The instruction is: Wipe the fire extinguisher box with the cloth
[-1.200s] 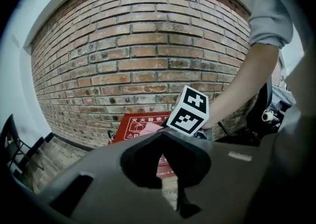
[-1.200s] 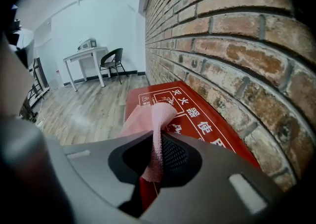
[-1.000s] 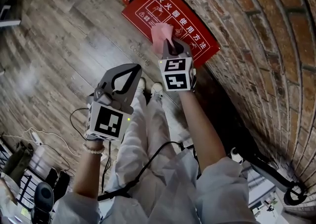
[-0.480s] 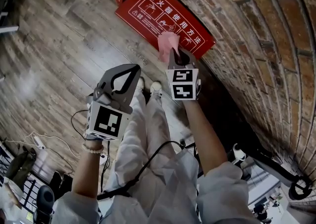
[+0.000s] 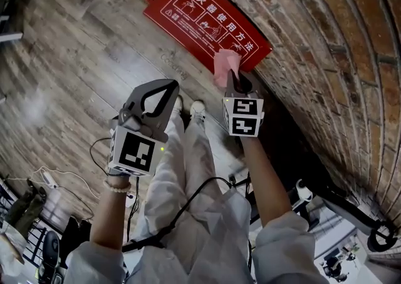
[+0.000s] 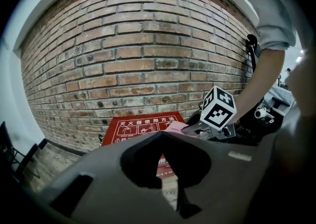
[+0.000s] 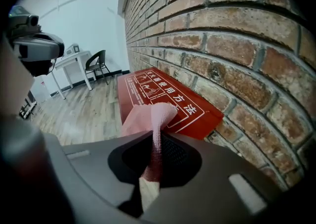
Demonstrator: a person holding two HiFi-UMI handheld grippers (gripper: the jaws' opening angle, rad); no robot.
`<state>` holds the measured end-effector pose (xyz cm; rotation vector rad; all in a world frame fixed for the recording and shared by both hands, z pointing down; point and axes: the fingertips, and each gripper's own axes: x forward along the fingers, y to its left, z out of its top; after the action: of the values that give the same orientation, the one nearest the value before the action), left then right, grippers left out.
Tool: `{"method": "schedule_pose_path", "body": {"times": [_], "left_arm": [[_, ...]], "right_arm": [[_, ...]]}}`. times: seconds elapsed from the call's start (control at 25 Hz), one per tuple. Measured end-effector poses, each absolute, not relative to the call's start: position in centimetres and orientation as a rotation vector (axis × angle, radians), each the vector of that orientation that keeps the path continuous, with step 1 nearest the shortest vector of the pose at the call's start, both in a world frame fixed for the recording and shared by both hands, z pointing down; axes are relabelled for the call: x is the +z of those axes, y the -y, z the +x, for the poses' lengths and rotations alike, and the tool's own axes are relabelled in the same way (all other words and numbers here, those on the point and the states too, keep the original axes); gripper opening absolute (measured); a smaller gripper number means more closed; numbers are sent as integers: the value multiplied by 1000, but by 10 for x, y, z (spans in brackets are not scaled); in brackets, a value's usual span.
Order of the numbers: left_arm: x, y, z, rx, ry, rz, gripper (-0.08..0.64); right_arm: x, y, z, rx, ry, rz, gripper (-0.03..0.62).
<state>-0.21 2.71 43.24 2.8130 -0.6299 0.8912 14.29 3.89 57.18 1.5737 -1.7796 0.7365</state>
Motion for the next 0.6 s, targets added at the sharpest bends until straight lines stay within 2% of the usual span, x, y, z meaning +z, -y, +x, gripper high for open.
{"method": "schedule_pose_path", "body": {"times": [0.6], "left_arm": [[434,-30,6,885,615,2818,-2]], "right_arm": [[579,-69,168,820,1721,1642,32]]}}
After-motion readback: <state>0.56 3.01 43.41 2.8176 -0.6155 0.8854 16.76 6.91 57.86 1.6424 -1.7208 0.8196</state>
